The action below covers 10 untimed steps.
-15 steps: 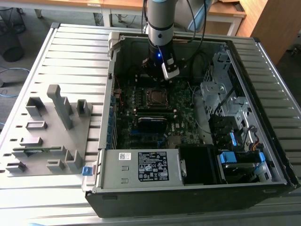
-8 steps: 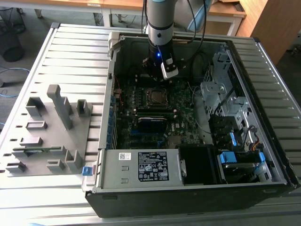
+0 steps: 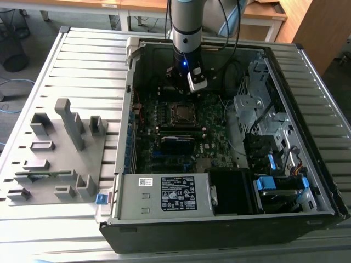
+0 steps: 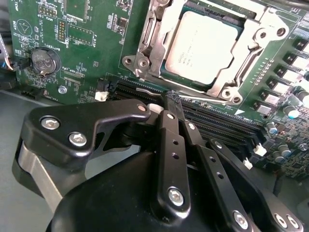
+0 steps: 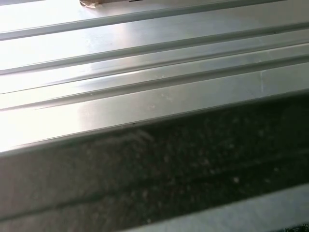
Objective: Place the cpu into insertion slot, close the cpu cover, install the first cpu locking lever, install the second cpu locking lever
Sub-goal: 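Install the first cpu locking lever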
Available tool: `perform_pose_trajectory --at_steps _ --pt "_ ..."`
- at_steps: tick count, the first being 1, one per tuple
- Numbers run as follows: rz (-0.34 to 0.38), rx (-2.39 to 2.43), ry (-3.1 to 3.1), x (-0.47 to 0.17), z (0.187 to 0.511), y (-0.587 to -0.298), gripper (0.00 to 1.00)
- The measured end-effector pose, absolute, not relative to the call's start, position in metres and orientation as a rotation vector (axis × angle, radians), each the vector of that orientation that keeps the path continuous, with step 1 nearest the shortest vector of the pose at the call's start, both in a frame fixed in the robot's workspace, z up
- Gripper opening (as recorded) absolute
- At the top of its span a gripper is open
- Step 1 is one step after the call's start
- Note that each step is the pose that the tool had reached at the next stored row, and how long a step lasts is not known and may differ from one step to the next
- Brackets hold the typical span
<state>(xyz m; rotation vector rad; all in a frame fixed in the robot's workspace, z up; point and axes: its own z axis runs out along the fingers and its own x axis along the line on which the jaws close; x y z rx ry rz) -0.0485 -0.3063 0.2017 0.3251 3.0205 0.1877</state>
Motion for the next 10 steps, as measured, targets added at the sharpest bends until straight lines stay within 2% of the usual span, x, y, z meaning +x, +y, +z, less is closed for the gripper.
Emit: perform_pose_trajectory --at_steps 10 --pt "0.198 0.326 3.014 -0.0483 0.201 -0.3064 0.1"
